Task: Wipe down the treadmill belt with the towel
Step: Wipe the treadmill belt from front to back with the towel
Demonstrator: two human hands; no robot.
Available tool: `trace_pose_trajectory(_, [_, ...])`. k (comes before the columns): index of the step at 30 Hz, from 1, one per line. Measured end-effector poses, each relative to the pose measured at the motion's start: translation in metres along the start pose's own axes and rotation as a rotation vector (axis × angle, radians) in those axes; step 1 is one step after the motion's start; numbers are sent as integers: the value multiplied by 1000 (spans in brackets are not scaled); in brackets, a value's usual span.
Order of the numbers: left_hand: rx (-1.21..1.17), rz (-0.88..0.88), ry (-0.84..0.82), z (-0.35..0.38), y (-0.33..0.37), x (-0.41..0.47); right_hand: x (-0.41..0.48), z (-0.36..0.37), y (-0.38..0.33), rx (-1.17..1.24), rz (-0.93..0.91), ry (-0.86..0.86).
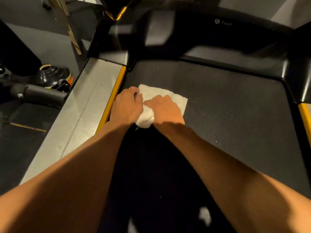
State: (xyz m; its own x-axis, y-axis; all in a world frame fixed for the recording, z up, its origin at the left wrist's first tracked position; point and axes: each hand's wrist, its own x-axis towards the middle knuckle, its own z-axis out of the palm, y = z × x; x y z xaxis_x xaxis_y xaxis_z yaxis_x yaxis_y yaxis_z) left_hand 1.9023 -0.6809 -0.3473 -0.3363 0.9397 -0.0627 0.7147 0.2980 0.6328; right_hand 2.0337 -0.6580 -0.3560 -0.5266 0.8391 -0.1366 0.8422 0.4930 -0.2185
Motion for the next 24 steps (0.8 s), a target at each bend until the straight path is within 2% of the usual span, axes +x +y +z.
trace_pose_trajectory(3, [68, -29, -43, -3, 1, -3, -41, 0, -24, 157, -144, 42])
trace_pose_trajectory(4, [87, -17, -55, -4, 1, -5, -45, -6, -20, 174, -140, 43])
trace_pose_trajectory(9, [164, 96, -109, -8, 3, -21, -10, -10, 43, 79, 186, 145])
trace_pose_trajectory(10, [178, 118, -117, -7, 7, -25, -10, -6, 45, 56, 188, 139])
trace_pose_trajectory(14, [168, 102, -135, -4, 27, -35, -34, 5, 2, 20, 43, -75])
trace_pose_trajectory(16, [183, 109, -170, -1, 33, -37, -42, 0, 2, 60, 6, -85])
trace_pose_trajectory(19, [198, 178, -253, 3, 34, -40, -44, -8, 44, -40, 106, 39])
trace_pose_trajectory(22, [290, 218, -302, 5, 29, -40, -58, -11, 89, 12, 294, 226])
trace_pose_trajectory(24, [302, 210, -307, 6, 30, -42, -66, -9, 86, 43, 327, 166])
